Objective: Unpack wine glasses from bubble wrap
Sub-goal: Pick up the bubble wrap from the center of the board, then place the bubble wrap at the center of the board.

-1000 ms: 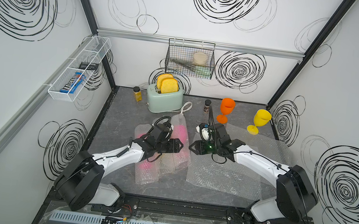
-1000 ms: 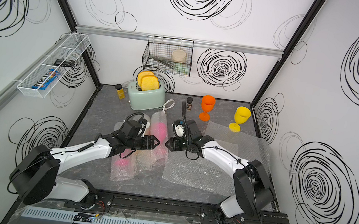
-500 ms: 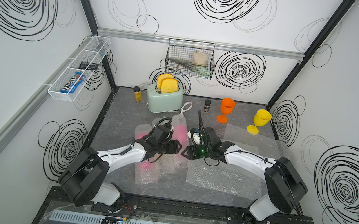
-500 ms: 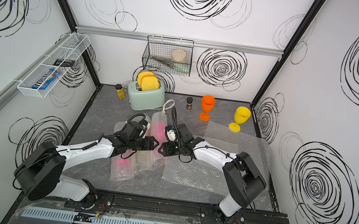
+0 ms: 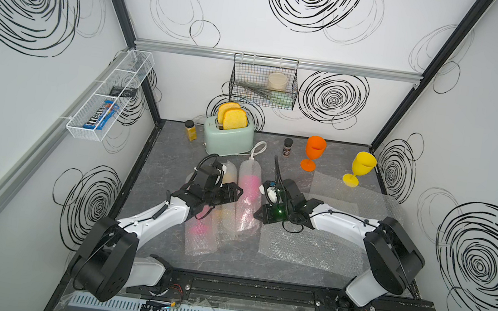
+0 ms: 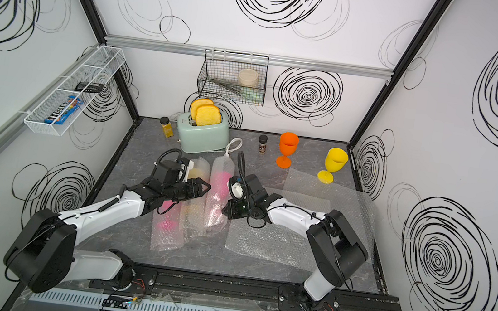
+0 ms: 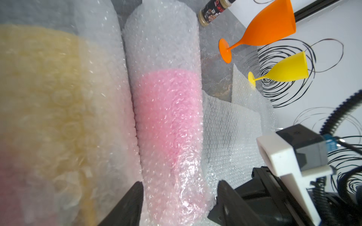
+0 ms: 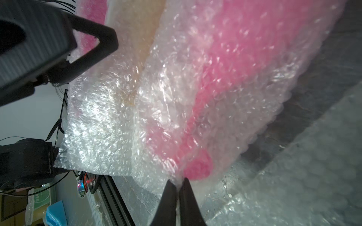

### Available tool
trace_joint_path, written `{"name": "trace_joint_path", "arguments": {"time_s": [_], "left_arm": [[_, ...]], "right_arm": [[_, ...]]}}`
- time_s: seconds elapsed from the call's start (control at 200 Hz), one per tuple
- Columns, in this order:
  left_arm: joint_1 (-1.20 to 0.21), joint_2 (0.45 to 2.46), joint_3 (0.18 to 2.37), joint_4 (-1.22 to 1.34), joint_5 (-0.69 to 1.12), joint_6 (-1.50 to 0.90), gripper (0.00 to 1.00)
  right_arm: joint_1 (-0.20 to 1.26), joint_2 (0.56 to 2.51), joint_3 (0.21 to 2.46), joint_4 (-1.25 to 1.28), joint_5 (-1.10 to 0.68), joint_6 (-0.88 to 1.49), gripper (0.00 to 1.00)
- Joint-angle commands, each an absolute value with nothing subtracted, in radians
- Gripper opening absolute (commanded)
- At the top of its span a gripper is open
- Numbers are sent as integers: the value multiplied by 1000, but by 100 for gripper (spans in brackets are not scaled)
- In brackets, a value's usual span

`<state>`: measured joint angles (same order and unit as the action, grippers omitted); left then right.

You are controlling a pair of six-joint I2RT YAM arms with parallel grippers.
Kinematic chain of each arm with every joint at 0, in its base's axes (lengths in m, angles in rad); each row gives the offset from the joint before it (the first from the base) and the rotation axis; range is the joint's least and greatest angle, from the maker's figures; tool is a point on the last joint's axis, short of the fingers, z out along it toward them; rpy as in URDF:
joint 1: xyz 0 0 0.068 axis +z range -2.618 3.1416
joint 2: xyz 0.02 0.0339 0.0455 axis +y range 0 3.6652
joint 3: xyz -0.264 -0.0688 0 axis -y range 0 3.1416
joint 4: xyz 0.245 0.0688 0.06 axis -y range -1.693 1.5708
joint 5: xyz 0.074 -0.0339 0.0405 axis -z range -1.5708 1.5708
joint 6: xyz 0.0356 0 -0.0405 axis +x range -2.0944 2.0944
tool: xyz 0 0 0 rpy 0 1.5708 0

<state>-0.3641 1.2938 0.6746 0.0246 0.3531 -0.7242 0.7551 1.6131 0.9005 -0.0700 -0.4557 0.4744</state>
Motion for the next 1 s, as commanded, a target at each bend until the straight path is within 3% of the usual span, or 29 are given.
{"name": "trace_joint_path", "arguments": {"time_s": [0.0, 0.265, 0.636, 0.771, 0.901, 0.996], "left_arm": [[-343, 1266, 661, 62, 386, -742, 65], [-333, 1261, 670, 82, 411, -753, 65], [-348, 1277, 658, 134, 431, -779, 65], [-359, 1287, 660, 143, 429, -782, 65], [-369, 1296, 660, 153, 428, -786, 65], [-376, 1299, 662, 157, 426, -788, 65]], "right_arm": [[771, 1523, 917, -72, -463, 470, 9], [779, 1384, 896, -125, -436, 436, 8], [753, 1192, 600, -172, -399, 467, 10], [710, 1166, 533, -266, -331, 523, 35], [689, 1135, 563, -338, -289, 526, 46], [699, 1123, 618, -366, -253, 516, 49]]}}
